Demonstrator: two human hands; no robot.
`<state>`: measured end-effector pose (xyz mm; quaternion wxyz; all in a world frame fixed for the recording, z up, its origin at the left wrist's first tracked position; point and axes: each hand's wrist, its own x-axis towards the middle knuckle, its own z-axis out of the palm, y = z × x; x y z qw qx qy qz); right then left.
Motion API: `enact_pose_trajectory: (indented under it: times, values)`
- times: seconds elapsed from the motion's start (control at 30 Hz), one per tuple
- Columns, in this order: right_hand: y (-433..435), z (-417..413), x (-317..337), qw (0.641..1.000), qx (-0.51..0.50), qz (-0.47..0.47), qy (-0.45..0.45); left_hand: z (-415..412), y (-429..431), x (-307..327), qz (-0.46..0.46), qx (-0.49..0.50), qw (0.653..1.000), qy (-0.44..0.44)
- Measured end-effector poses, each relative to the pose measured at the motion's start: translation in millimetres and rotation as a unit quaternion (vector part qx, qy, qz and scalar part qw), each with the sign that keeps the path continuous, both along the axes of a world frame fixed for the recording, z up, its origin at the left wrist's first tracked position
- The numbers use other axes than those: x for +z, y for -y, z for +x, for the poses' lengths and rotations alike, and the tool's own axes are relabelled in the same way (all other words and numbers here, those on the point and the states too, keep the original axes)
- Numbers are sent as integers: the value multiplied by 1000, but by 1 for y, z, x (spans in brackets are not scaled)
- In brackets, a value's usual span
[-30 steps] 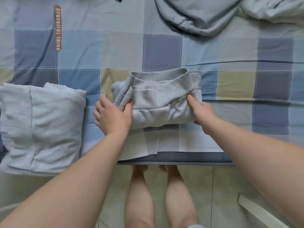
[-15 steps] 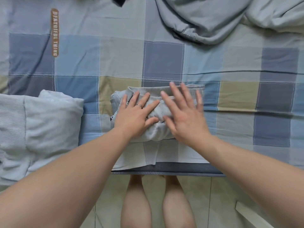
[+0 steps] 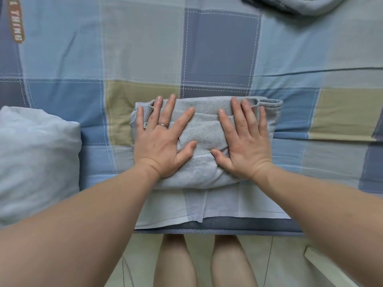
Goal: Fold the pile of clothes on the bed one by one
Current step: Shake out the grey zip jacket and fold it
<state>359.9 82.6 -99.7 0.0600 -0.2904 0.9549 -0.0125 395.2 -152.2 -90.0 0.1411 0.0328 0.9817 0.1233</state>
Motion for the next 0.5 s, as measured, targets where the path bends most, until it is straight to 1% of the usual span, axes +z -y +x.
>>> enact_pose_trajectory:
  times: [0.17, 0.23, 0.3, 0.37, 0.4, 0.43, 0.5]
  values:
    - [0, -1, 0, 1000, -2, -27, 8, -1, 3, 0, 2, 2, 1000, -1]
    - [0, -1, 1, 999, -27, -40, 12, -1, 2, 0, 10, 12, 1000, -9]
    - [5, 1, 3, 995, -81, -63, 19, 1, 2, -2, 19, 48, 999, -16]
    - [12, 2, 5, 984, -156, -83, 33, 5, 3, -4, 17, 139, 990, -21]
    - [14, 3, 5, 974, -202, -94, 42, 7, 3, -4, 20, 201, 979, -23]
    - [15, 3, 5, 957, -260, -116, 55, 9, 2, -4, 25, 260, 965, -27]
    - [15, 0, 7, 897, -392, -180, 98, 12, 0, -2, 27, 332, 942, -41]
